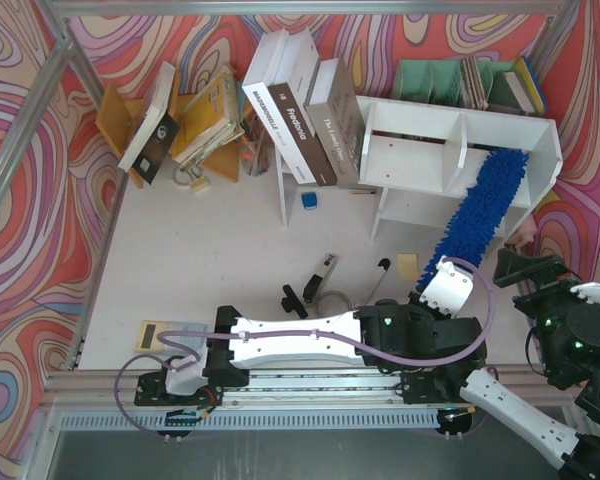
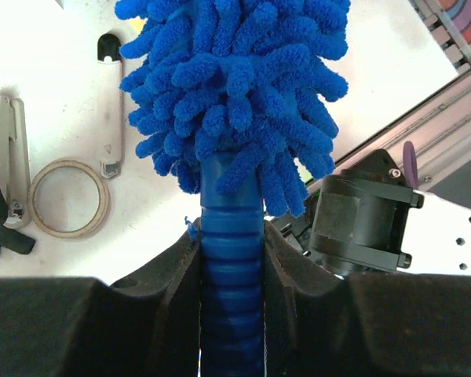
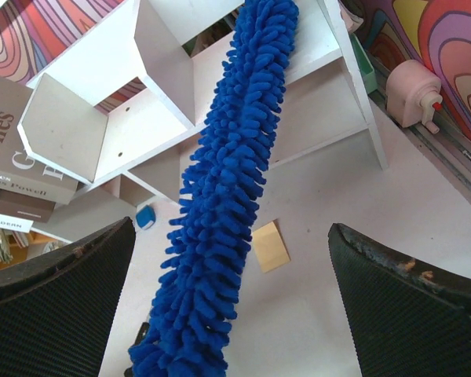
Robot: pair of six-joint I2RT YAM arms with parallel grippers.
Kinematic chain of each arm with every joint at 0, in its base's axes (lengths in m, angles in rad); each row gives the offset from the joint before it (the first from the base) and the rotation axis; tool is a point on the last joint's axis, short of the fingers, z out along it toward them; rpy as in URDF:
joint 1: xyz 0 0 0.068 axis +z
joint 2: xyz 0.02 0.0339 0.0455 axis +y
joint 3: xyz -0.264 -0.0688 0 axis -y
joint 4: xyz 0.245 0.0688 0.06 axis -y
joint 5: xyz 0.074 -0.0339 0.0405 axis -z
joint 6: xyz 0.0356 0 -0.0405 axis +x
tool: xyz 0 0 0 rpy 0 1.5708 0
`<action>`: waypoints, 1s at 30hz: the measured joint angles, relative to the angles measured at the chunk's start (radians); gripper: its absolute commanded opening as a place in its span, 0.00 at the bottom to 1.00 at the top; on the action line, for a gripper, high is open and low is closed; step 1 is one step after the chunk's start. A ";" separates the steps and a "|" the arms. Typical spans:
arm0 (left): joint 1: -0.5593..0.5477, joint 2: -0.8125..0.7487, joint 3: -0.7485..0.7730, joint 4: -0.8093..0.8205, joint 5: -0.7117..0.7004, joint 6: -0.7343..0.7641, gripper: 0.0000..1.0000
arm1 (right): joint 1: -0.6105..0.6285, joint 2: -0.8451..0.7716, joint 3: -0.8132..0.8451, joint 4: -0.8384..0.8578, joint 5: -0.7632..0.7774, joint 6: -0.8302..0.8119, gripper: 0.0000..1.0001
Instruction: Dust the bookshelf with a duster
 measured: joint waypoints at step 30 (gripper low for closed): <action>0.016 -0.130 -0.036 -0.001 -0.197 0.095 0.00 | 0.000 -0.032 -0.051 0.006 0.011 -0.003 0.99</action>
